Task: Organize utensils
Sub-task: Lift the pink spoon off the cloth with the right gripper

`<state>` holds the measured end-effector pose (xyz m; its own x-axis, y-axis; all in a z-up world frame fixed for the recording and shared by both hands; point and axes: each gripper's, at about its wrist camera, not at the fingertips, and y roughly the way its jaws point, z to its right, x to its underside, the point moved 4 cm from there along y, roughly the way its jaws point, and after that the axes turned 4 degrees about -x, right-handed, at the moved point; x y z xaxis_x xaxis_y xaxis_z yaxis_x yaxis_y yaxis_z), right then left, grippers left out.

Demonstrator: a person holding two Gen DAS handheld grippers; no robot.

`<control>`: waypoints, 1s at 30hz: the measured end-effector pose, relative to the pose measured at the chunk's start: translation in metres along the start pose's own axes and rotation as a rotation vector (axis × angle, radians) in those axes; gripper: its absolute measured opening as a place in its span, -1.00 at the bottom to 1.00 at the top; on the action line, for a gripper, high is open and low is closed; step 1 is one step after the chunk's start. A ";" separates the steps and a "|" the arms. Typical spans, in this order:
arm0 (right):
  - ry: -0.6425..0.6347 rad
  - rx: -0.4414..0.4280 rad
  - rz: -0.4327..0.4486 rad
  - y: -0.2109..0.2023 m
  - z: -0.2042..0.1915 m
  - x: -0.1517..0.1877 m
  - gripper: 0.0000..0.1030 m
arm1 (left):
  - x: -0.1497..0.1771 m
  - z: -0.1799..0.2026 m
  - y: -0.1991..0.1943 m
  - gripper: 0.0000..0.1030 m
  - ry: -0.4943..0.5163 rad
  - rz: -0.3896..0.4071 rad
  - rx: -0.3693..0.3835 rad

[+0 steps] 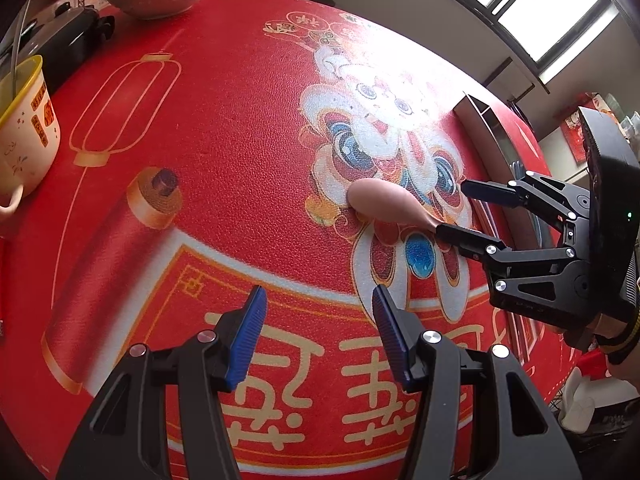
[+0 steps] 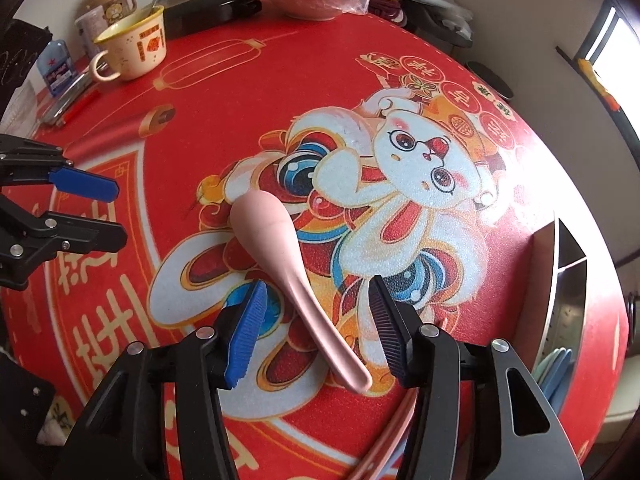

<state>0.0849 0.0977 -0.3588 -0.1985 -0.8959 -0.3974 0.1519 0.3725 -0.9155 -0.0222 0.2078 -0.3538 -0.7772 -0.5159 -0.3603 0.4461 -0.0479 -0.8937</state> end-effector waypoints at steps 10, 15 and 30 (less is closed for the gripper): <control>-0.118 0.034 -0.035 0.016 -0.025 -0.004 -0.40 | 0.003 -0.004 0.001 0.03 -0.017 -0.003 -0.006; -0.108 0.045 -0.034 0.022 -0.024 -0.008 -0.43 | 0.004 -0.006 0.001 0.03 -0.024 -0.004 -0.008; 0.552 -0.173 -0.014 0.018 0.048 0.026 -0.87 | 0.001 0.003 0.007 0.03 -0.005 -0.013 0.000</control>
<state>0.1294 0.0697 -0.3820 -0.6824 -0.6593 -0.3157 -0.0061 0.4370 -0.8994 -0.0190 0.2043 -0.3596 -0.7805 -0.5196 -0.3477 0.4362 -0.0542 -0.8982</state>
